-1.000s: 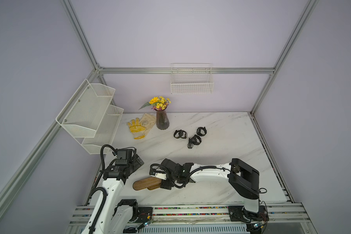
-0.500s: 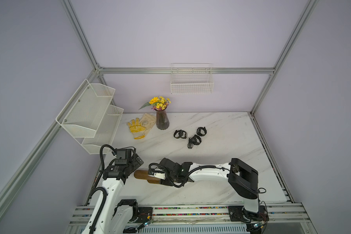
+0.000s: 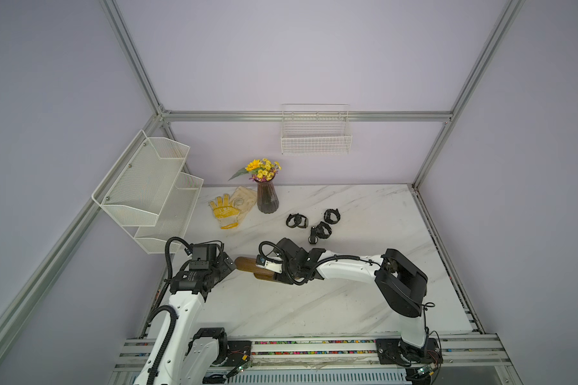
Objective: Place watch on stand
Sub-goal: Move the stand to the center of the board.
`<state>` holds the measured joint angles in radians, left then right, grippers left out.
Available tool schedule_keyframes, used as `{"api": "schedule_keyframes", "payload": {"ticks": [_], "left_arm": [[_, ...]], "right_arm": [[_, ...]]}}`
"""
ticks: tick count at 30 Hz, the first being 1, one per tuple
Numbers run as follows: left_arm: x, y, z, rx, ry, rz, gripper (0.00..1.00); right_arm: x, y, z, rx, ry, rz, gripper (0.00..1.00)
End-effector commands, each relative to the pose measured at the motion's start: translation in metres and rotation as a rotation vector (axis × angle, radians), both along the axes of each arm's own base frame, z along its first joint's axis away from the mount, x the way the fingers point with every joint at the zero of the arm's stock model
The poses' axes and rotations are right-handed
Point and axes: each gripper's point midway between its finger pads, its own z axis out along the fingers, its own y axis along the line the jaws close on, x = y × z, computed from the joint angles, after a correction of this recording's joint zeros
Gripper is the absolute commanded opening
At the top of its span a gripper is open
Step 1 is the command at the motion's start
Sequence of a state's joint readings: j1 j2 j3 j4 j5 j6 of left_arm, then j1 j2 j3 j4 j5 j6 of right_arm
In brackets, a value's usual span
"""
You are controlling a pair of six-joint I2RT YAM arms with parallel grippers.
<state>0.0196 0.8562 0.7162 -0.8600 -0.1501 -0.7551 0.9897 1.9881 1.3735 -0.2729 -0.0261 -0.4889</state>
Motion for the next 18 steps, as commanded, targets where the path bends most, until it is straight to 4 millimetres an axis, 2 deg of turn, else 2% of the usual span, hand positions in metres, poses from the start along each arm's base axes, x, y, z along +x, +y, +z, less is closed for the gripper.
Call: {"api": "schedule_keyframes", "payload": {"ticks": [1, 5, 11, 14, 18], "left_arm": [[0.011, 0.003, 0.016, 0.011, -0.056, -0.004, 1.00], [0.012, 0.004, 0.015, 0.014, -0.052, 0.000, 1.00], [0.022, 0.000, 0.011, 0.003, -0.063, -0.023, 1.00], [0.035, -0.007, 0.008, -0.022, -0.080, -0.063, 1.00], [0.054, -0.015, 0.011, -0.053, -0.093, -0.103, 1.00]], "right_arm": [[0.013, 0.006, -0.002, -0.006, -0.019, 0.060, 0.47], [0.027, 0.008, -0.005, -0.009, -0.027, 0.060, 0.47], [0.026, 0.009, -0.011, -0.015, -0.003, 0.069, 0.49], [0.025, 0.008, -0.012, -0.016, 0.000, 0.065, 0.56], [0.026, 0.003, -0.005, -0.013, -0.012, 0.040, 0.72]]}}
